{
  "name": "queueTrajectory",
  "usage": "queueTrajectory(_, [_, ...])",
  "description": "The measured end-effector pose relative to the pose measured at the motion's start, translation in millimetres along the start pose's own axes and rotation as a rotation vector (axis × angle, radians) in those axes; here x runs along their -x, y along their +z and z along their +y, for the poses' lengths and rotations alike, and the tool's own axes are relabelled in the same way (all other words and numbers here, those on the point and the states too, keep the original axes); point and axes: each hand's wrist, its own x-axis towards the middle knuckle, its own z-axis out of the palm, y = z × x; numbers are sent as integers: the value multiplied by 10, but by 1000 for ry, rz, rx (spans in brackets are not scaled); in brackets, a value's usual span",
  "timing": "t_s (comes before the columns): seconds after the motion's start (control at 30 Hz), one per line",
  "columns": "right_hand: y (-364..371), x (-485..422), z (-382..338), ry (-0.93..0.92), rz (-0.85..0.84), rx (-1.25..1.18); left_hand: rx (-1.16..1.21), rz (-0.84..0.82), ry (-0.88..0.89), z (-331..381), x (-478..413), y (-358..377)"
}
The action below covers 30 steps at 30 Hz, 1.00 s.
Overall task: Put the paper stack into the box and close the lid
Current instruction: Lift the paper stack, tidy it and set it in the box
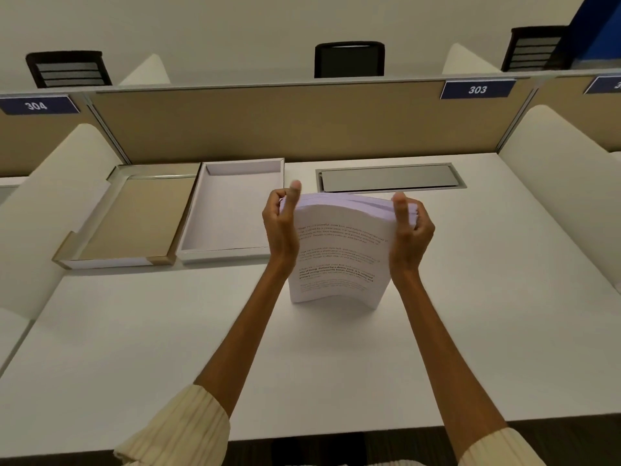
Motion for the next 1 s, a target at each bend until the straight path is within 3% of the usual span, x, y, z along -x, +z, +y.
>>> queueTrajectory(0.1, [103,-59,-57,-4,142,57,-128,141,37,7,36,121])
queueTrajectory(0.27, [79,-113,-16,-33,88,14,-110,132,81,-15,11,109])
queueTrajectory(0.43, [-68,144,251,-105,-101,-91,35,-4,44,-403,188,-24])
queueTrajectory(0.57, [-168,267,503,5,-137,-46,-75,-85,-62,-755,233,-162])
queueTrajectory(0.7, [-181,229,623,117,-178,15,-217,-150,-12,-749,127,-231])
queueTrajectory(0.83, [-155,209,551,110,-127,-51,-144,-113,20,-701,154,-213])
queueTrajectory(1.0, [-251,245,535,82,-198,-112,-96,-173,113,-637,290,-232])
